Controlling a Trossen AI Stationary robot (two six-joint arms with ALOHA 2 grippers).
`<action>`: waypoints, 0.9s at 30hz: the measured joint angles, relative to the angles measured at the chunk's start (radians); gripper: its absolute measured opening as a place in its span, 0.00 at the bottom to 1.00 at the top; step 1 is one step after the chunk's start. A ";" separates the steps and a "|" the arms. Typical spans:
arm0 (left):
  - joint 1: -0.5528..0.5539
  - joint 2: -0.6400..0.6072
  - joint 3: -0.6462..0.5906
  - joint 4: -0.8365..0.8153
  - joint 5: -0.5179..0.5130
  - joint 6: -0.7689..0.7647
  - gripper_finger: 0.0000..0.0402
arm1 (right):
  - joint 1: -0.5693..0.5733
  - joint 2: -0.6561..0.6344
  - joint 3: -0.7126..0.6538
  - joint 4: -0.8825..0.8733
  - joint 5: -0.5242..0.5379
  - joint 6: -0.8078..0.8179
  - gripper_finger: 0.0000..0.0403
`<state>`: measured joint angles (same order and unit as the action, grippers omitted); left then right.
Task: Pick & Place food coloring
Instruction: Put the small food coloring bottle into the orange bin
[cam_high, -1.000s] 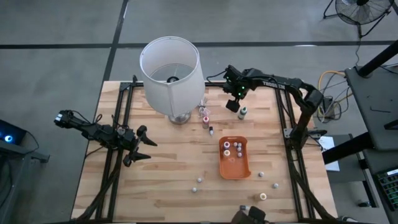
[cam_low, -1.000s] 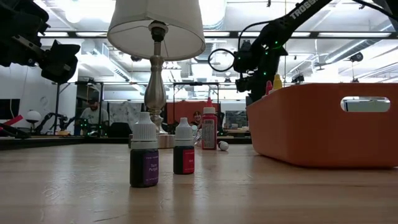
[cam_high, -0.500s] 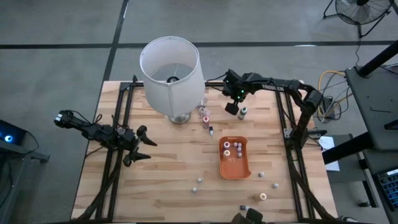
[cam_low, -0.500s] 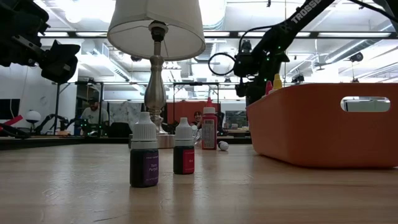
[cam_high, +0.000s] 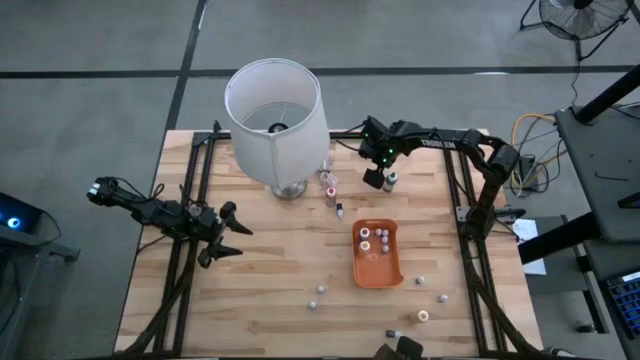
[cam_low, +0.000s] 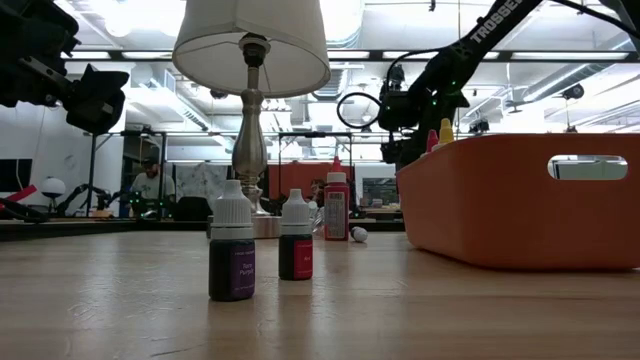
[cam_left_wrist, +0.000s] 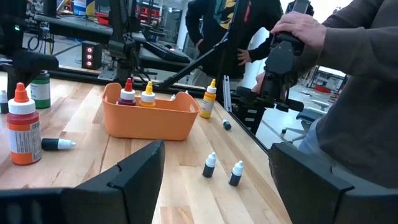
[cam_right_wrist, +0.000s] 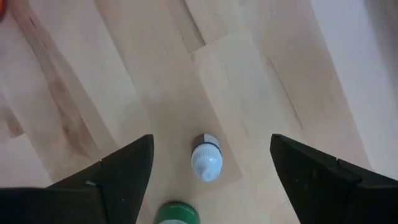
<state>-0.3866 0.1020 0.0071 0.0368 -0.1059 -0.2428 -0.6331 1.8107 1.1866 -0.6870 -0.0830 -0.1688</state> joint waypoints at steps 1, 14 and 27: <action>0.000 0.000 0.000 0.000 0.000 0.000 0.64 | 0.000 0.000 -0.002 0.001 0.000 -0.002 0.77; 0.000 0.000 0.000 0.000 0.000 0.000 0.64 | 0.000 0.000 -0.013 -0.005 0.006 -0.011 0.70; 0.000 0.000 0.000 0.000 0.000 0.000 0.64 | 0.000 0.000 -0.013 -0.005 0.006 -0.007 0.48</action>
<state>-0.3866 0.1020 0.0071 0.0368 -0.1059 -0.2428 -0.6331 1.8103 1.1736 -0.6918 -0.0765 -0.1757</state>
